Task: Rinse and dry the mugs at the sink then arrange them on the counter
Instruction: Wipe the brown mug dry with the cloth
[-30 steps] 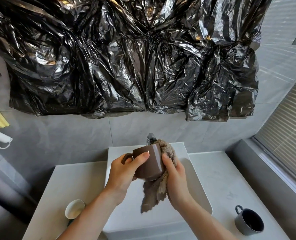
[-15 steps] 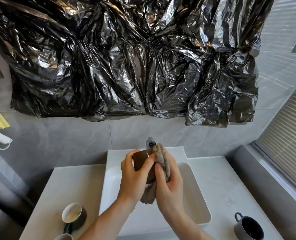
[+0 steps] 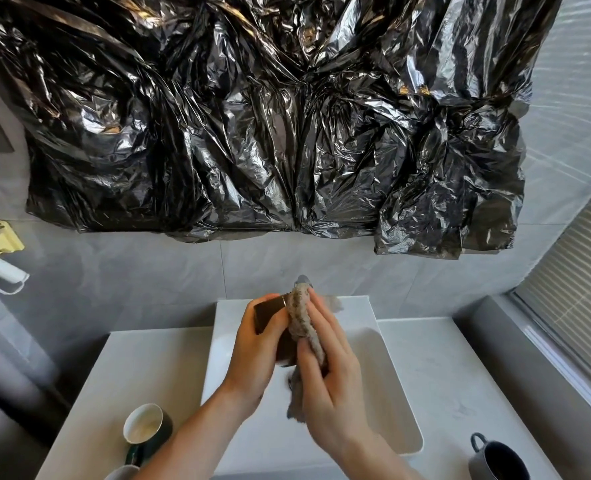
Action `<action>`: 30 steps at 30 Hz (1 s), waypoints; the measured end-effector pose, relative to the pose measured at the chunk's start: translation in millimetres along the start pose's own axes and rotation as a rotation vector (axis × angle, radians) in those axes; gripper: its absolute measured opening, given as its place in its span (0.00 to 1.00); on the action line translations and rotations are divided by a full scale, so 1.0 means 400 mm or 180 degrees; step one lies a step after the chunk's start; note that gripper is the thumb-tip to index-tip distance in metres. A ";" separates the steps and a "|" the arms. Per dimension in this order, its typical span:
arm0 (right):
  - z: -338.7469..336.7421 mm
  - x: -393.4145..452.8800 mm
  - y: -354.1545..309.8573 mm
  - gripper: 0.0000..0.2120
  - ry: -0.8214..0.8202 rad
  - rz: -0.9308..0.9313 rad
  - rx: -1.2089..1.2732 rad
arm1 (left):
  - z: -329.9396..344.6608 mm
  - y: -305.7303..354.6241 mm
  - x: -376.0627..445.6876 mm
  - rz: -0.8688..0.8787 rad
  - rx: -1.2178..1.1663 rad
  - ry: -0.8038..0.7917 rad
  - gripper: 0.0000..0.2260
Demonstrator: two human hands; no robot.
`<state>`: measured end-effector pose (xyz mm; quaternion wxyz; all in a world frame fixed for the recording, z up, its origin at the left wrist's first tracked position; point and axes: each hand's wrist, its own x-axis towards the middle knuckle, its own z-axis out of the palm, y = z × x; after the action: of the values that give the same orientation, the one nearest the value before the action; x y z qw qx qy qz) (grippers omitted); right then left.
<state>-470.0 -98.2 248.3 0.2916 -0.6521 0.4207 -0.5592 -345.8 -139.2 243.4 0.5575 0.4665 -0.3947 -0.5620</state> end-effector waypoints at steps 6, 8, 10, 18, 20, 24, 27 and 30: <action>-0.022 0.043 0.012 0.16 0.0324 0.1194 0.0760 | -0.001 0.004 -0.019 0.0183 0.0078 -0.0223 0.31; -0.021 0.036 0.011 0.17 0.0324 0.1198 0.0842 | 0.002 0.010 -0.015 0.0185 0.0098 -0.0253 0.30; -0.004 0.023 -0.005 0.19 0.0286 0.0826 0.0726 | 0.006 0.015 0.000 0.0111 0.0048 -0.0086 0.29; -0.018 0.054 0.000 0.16 0.0442 0.1350 0.0942 | -0.002 0.010 -0.012 0.0174 -0.0006 -0.0267 0.30; -0.017 0.049 -0.003 0.18 0.0455 0.1525 0.1118 | 0.000 0.016 -0.015 0.0172 0.0157 -0.0375 0.30; -0.014 0.037 -0.009 0.17 0.0787 0.1486 0.1204 | 0.010 0.028 -0.015 0.0485 0.1058 -0.0283 0.28; -0.026 0.040 -0.018 0.15 0.0899 0.1296 0.1052 | 0.027 0.022 -0.024 0.0868 0.1939 0.0318 0.29; -0.027 0.038 -0.024 0.15 0.0974 0.1172 0.0911 | 0.053 0.013 -0.042 0.0664 0.1478 0.0324 0.33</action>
<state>-478.0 -106.1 265.8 0.4105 -0.4248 0.4880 -0.6425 -365.9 -124.4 255.1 0.5096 0.5664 -0.5306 -0.3715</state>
